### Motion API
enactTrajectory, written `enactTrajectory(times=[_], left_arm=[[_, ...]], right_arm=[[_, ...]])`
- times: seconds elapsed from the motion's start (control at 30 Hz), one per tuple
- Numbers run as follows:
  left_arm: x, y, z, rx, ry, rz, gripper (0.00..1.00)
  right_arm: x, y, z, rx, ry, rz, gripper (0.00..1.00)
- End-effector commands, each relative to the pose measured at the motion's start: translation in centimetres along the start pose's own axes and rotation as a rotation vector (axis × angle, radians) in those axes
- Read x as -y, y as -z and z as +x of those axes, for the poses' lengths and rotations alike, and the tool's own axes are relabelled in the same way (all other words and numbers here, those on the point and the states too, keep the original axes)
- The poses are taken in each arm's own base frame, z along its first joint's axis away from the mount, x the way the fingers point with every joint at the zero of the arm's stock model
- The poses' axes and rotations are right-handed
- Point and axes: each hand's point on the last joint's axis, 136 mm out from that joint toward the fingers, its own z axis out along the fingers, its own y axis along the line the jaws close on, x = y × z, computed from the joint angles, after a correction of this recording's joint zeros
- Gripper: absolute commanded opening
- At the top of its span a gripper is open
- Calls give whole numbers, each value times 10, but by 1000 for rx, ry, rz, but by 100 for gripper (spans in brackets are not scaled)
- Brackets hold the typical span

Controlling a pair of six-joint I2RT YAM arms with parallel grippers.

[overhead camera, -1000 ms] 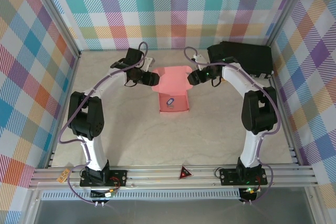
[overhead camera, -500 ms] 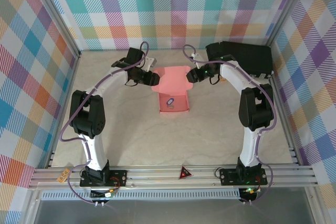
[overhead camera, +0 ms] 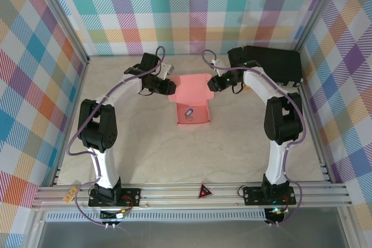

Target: Fold the paper box

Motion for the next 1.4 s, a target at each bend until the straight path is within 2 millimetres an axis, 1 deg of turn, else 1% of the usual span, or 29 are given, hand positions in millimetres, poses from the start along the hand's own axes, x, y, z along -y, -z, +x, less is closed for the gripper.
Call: enactTrajectory(times=[0.0, 0.3, 0.5, 0.8, 0.9, 1.13, 1.27, 1.3, 1.37], left_arm=[[2, 1, -4, -10, 15, 21, 28], [4, 1, -7, -4, 29, 28, 14], [6, 1, -10, 6, 35, 30, 9], [11, 6, -22, 54, 24, 6, 9], [11, 7, -26, 81, 19, -9, 11], [12, 14, -38, 190, 16, -45, 12], [11, 16, -40, 234, 20, -65, 12], [10, 16, -37, 233, 27, -72, 12], [11, 15, -40, 262, 30, -68, 13]], right_arm=[[-8, 1, -5, 0, 36, -6, 25], [-10, 2, -5, -1, 50, 31, 17], [-14, 6, -8, 23, 53, 62, 11], [-14, 19, -15, 103, 26, 162, 1], [-14, 21, -16, 138, 16, 200, 0], [-7, 18, -17, 216, -5, 318, 0], [-4, 15, -18, 251, -29, 371, 0], [-3, 13, -18, 255, -34, 380, 0], [-4, 10, -18, 261, -36, 392, 0]])
